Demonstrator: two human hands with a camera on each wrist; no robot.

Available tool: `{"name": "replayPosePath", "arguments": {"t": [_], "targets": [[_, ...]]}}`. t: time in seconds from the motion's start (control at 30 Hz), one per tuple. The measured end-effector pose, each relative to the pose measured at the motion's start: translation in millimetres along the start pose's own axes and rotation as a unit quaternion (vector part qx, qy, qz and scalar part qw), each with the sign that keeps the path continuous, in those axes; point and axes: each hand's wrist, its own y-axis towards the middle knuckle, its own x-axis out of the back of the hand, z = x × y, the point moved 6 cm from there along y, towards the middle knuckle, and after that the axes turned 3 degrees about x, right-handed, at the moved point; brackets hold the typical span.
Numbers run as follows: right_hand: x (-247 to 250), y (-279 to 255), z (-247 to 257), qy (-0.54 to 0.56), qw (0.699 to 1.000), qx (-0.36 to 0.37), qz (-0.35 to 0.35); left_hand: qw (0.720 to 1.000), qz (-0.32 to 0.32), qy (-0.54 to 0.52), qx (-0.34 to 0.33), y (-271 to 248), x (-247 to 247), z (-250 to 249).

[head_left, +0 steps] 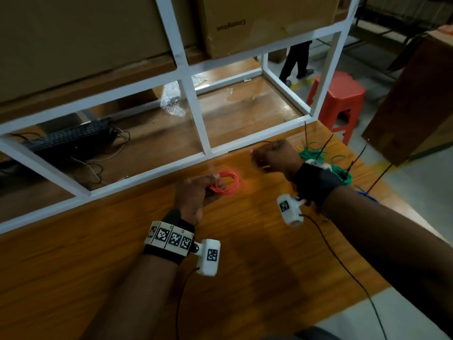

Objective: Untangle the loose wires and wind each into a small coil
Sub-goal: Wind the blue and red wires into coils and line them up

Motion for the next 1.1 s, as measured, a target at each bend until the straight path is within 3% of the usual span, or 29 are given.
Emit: {"name": "replayPosePath", "arguments": {"t": [0.07, 0.13, 0.23, 0.4, 0.7, 0.87, 0.97, 1.1], "targets": [[28, 36, -29, 0.139, 0.978, -0.100, -0.120, 0.999, -0.027, -0.036, -0.012, 11, -1, 2], [49, 68, -55, 0.131, 0.965, -0.142, -0.176, 0.998, -0.041, -0.053, -0.016, 22, -4, 4], [63, 109, -71, -0.049, 0.978, -0.132, -0.155, 0.996, -0.058, -0.059, -0.014, 40, -5, 8], [67, 151, -57, -0.298, 0.940, -0.069, -0.154, 0.996, -0.067, -0.063, -0.004, 66, -6, 14], [51, 154, -57, -0.416, 0.898, -0.069, -0.123, 0.995, -0.055, -0.082, -0.001, 84, -10, 14], [30, 111, -48, -0.285, 0.948, -0.110, -0.092, 0.993, -0.069, -0.090, -0.012, 76, 7, 18], [2, 54, -43, -0.175, 0.974, -0.131, -0.054, 0.990, -0.103, -0.090, -0.029, 64, 25, 22], [-44, -30, -30, -0.061, 0.988, -0.145, 0.008, 0.982, -0.147, -0.105, -0.051, 44, 53, 29]]}}
